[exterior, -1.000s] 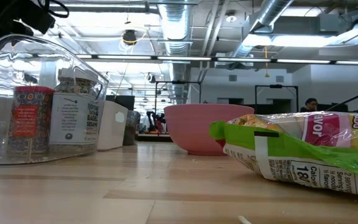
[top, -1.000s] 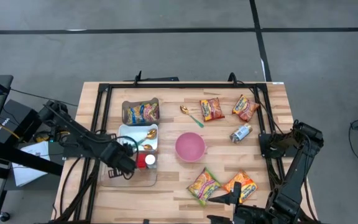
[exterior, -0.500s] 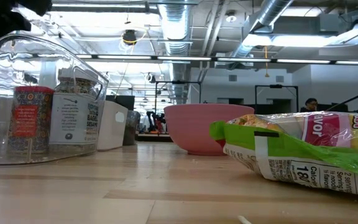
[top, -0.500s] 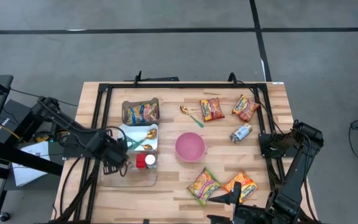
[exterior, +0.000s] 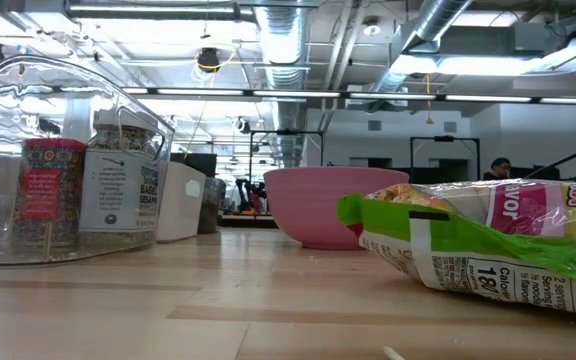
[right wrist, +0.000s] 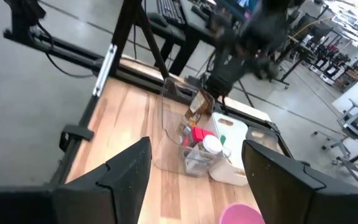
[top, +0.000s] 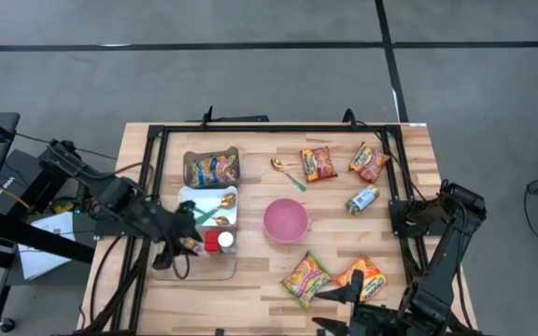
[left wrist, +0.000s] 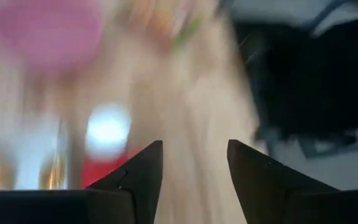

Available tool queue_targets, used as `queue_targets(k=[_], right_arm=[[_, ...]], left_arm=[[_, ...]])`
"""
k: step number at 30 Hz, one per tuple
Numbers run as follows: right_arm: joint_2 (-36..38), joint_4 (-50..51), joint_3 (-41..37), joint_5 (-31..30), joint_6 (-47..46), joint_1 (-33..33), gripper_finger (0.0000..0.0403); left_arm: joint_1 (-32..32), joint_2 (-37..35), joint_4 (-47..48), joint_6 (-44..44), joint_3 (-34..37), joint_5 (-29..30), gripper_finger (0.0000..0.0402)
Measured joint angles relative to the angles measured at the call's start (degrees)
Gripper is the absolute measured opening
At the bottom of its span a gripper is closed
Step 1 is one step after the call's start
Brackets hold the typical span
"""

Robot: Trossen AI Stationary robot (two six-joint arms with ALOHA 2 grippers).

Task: Pick & Place Food Item
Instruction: Put the green noodle pack into the black transparent bin

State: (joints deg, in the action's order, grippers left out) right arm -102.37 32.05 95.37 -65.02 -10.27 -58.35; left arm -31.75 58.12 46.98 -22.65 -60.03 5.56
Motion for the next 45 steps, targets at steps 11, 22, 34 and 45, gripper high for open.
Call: queue_targets(k=[11,22,34,45], right_arm=[[0.48,21.53,0.02,6.81,-16.25,-0.81,0.0244],[0.91,55.91,-0.02,12.65,-60.40,0.60,0.0244],[0.76,32.76,-8.34,27.31,-42.25,6.58,0.0244],[0.85,11.15,-17.05,44.00,-21.55,13.75,0.0244]], left_arm=[[-0.28,5.46,-41.35,44.15,-0.09,2.62,0.0183],[-0.24,22.09,-48.22,50.33,0.00,19.59,0.0183],[-0.99,22.30,-48.54,49.04,0.00,22.67,0.0186],[-2.19,21.80,-44.40,46.44,0.00,22.67,0.0168]])
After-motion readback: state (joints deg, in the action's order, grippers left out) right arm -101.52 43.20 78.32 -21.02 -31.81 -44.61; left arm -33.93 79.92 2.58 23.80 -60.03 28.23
